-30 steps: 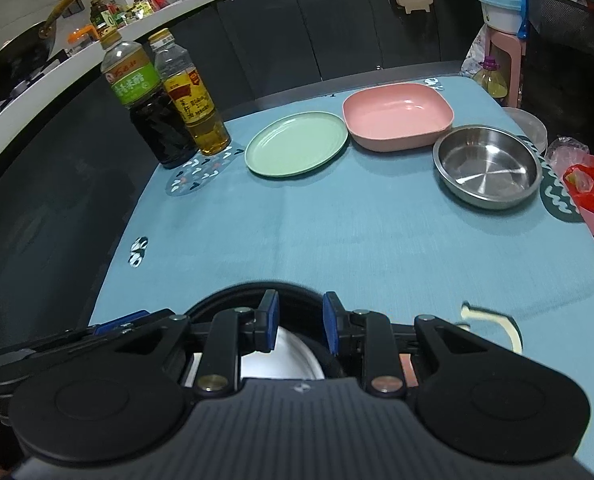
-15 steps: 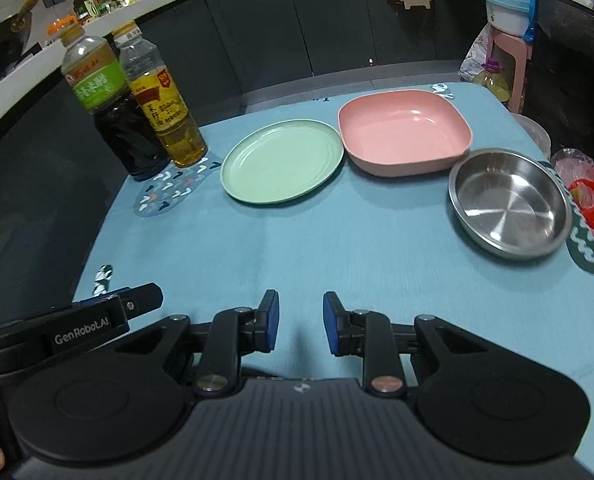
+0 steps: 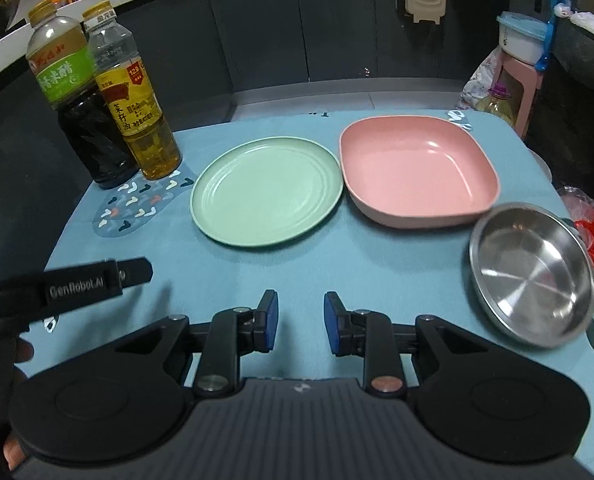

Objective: Organize plates and bowls
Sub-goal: 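Move both grippers toward the green plate beside the bottles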

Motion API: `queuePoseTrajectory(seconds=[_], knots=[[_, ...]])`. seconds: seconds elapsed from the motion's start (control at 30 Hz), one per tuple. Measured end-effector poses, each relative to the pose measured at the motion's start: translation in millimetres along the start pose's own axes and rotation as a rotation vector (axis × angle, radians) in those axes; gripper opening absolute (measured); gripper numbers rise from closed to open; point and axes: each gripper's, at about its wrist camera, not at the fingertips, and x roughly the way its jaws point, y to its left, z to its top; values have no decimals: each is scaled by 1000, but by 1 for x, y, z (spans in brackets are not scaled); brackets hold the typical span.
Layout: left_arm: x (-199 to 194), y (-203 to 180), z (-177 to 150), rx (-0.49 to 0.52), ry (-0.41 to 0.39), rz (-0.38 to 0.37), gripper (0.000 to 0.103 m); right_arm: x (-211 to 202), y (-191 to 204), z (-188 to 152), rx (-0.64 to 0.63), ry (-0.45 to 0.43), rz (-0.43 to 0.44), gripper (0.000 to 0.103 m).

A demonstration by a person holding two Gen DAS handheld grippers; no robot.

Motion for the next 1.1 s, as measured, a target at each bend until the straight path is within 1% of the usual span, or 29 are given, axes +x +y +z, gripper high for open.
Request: queuePoseTrajectory(seconds=[0.1, 0.23, 0.37, 0.43, 0.6, 0.7, 0.83, 1.1], knots=[[11, -3, 7, -6, -11, -10, 23, 8, -2, 9, 5, -15, 1, 28], [27, -6, 15, -8, -10, -5, 23, 20, -8, 24, 37, -39, 9, 34], [37, -8, 20, -28, -22, -21, 24, 31, -16, 38, 92, -24, 46, 37], [44, -10, 22, -27, -19, -11, 24, 38, -21, 43, 119, -17, 62, 39], [59, -12, 25, -29, 0, 2, 24, 53, -31, 48, 178, 3, 62, 39], [65, -13, 27, -34, 8, 6, 24, 60, -33, 50, 183, 14, 57, 39], [69, -16, 28, -24, -4, 12, 25, 69, -34, 51, 191, 21, 50, 39], [71, -19, 28, -7, -12, 21, 26, 71, -29, 52, 145, 0, 26, 39]])
